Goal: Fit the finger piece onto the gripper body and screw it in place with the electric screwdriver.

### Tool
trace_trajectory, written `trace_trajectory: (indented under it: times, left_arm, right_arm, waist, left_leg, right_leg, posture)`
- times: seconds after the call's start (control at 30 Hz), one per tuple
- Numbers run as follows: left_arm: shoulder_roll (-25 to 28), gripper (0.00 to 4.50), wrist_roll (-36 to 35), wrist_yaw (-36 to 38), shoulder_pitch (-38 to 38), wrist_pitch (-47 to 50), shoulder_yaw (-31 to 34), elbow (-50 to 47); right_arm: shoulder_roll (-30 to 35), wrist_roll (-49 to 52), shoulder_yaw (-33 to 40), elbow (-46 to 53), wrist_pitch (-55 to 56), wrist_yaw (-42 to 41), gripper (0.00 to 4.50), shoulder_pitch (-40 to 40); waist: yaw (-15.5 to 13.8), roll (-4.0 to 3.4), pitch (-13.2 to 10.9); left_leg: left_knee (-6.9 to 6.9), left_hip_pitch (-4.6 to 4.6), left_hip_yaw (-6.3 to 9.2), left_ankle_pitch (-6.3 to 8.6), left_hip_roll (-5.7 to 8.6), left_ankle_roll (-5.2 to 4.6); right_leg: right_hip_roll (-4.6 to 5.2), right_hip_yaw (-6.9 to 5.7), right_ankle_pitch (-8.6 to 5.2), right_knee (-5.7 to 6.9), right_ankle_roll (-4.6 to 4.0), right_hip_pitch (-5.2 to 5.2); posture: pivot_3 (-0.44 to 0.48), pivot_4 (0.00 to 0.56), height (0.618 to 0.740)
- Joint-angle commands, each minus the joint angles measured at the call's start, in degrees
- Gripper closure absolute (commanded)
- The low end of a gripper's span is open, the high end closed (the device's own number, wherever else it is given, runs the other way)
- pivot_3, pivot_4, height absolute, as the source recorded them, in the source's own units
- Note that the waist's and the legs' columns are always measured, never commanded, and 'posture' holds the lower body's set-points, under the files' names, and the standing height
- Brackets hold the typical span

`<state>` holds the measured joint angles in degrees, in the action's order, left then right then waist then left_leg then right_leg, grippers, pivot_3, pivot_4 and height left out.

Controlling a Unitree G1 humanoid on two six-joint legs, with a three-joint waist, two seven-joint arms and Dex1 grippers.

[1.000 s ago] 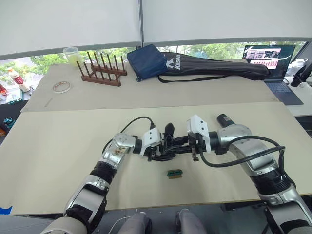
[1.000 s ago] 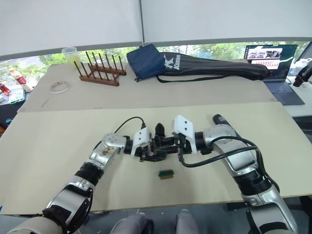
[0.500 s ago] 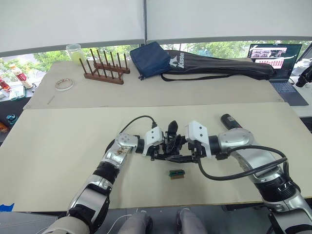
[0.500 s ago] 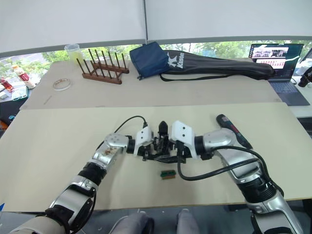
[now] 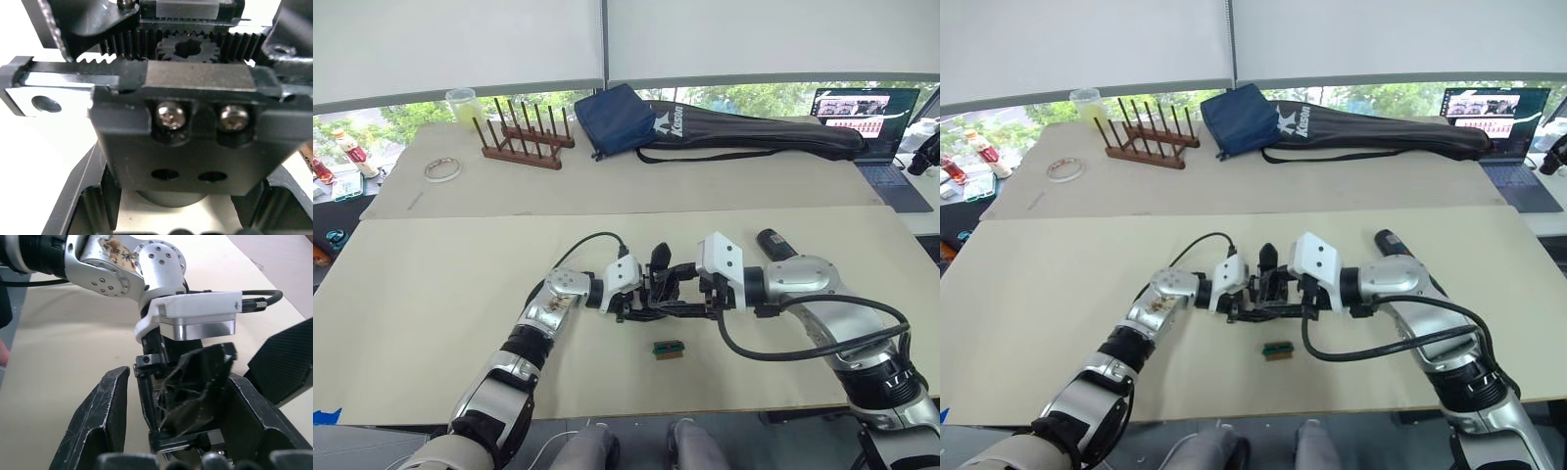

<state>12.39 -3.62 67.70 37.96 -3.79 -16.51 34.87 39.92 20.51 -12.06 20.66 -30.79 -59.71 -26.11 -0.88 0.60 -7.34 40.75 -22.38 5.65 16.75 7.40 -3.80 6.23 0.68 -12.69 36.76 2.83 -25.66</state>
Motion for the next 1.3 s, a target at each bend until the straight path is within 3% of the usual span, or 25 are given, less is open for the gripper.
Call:
trace_trajectory:
  times: [0.03,0.33,0.63,0.77,0.83,0.87,0.93,1.13,1.3]
  left_arm:
    - [-0.8,2.13,-0.4,-0.2,1.4,-1.4,0.5,0.5]
    - [-2.3,2.13,-0.2,-0.6,2.0,-2.3,0.4,2.1]
    - [-3.3,2.13,0.7,-1.7,2.3,-3.0,0.2,4.3]
    - [-3.6,2.13,1.3,-2.5,2.1,-2.3,0.3,5.8]
    - [-3.2,1.11,1.4,-2.4,1.7,-1.9,0.5,6.0]
    - [-3.1,0.57,1.4,-2.3,1.6,-1.8,0.5,6.0]
    - [-2.0,0.04,1.2,-1.6,1.0,-1.5,0.8,5.1]
    - [4.6,0.04,-1.5,2.8,-2.2,2.6,2.4,-3.2]
    - [12.8,0.04,-6.1,8.1,-6.1,9.4,4.1,-16.9]
  right_arm:
    - [1.8,1.1,3.2,1.6,-0.8,0.0,1.7,0.1]
    - [9.8,4.1,10.5,4.0,-2.8,-1.8,1.7,3.9]
    - [18.3,16.0,26.2,13.6,-14.3,-1.2,1.7,11.1]
    - [20.0,26.3,33.4,19.2,-23.1,1.7,0.55,12.3]
    - [20.3,31.0,36.2,20.9,-26.9,4.9,0.0,12.2]
    - [20.5,32.6,37.1,21.3,-28.1,6.1,0.0,12.1]
    - [21.4,35.3,39.3,21.6,-30.6,8.0,0.0,12.6]
    - [28.5,38.0,45.1,18.8,-38.7,11.0,0.0,15.2]
    - [34.9,32.0,44.3,12.7,-39.1,10.6,0.0,17.9]
  waist:
    - [0.0,0.0,0.0]
    - [-0.5,0.01,0.0]
    - [-1.5,0.03,0.0]
    - [-1.8,0.03,0.0]
    - [-1.9,0.03,0.0]
    - [-1.9,0.03,0.0]
    - [-1.9,0.03,0.0]
    - [-0.8,0.02,0.0]
    - [-0.4,-0.03,0.0]
  left_leg:
    - [0.0,0.0,0.0,0.0,0.0,0.0]
    - [0.02,0.01,0.0,0.0,0.01,-0.02]
    - [0.02,0.1,0.01,0.03,-0.02,-0.06]
    - [0.01,0.14,0.04,0.1,-0.02,-0.17]
    - [0.0,0.17,0.1,0.11,-0.04,-0.18]
    - [-0.01,0.18,0.11,0.12,-0.04,-0.2]
    - [0.0,0.18,0.11,0.14,-0.03,-0.24]
    - [-0.1,0.18,0.04,0.17,-0.09,-0.25]
    - [-0.16,0.2,0.04,0.16,-0.14,-0.22]
  right_leg:
    - [0.0,0.0,0.0,0.0,0.0,0.0]
    - [0.09,-0.01,0.0,-0.05,0.0,0.08]
    - [0.15,0.02,0.0,-0.15,0.0,0.27]
    - [0.2,0.05,0.0,-0.28,0.0,0.42]
    - [0.2,0.04,0.01,-0.46,0.0,0.55]
    - [0.2,0.04,0.06,-0.53,0.0,0.58]
    - [0.21,0.05,0.09,-0.57,0.03,0.61]
    - [0.2,0.07,0.1,-0.59,0.04,0.51]
    - [0.19,0.07,0.11,-0.6,0.02,0.51]
  posture:
    - [0.0,0.15,0.74]
    - [0.0,0.15,0.74]
    - [0.0,0.15,0.74]
    - [0.0,0.15,0.74]
    - [0.0,0.15,0.74]
    - [0.0,0.15,0.74]
    - [0.0,0.15,0.74]
    - [0.0,0.15,0.74]
    - [0.0,0.15,0.74]
